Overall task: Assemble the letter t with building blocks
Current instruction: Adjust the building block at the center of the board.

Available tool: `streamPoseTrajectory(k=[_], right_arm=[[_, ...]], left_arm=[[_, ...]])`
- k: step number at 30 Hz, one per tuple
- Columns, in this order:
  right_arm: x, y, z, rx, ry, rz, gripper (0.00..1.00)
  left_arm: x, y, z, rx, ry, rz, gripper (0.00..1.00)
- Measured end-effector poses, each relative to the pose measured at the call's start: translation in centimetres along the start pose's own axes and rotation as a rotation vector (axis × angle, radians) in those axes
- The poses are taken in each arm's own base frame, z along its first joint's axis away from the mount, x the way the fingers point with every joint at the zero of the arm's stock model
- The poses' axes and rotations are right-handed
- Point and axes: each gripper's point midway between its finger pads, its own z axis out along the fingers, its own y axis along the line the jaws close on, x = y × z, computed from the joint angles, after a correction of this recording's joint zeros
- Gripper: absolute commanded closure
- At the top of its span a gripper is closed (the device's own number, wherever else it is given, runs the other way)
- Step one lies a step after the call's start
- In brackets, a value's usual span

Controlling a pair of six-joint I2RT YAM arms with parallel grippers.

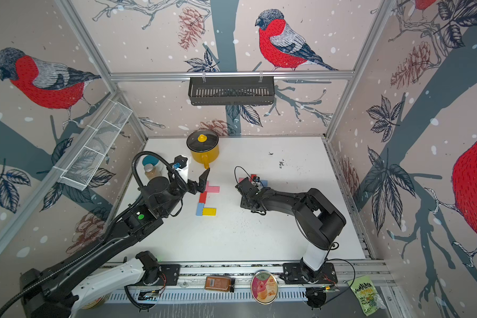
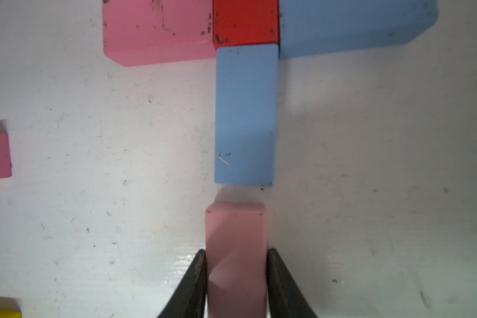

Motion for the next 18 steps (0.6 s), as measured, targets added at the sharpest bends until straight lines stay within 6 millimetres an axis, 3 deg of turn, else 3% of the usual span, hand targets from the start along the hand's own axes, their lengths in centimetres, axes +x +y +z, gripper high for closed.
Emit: streamPoseTrajectory(k=[18], right_arm=[[-0.7, -0.47, 0.19, -0.006, -0.022, 0.023, 0.64]], left_arm=[[0.01, 0.0, 0.01, 0.0, 0.0, 0.0, 0.02]])
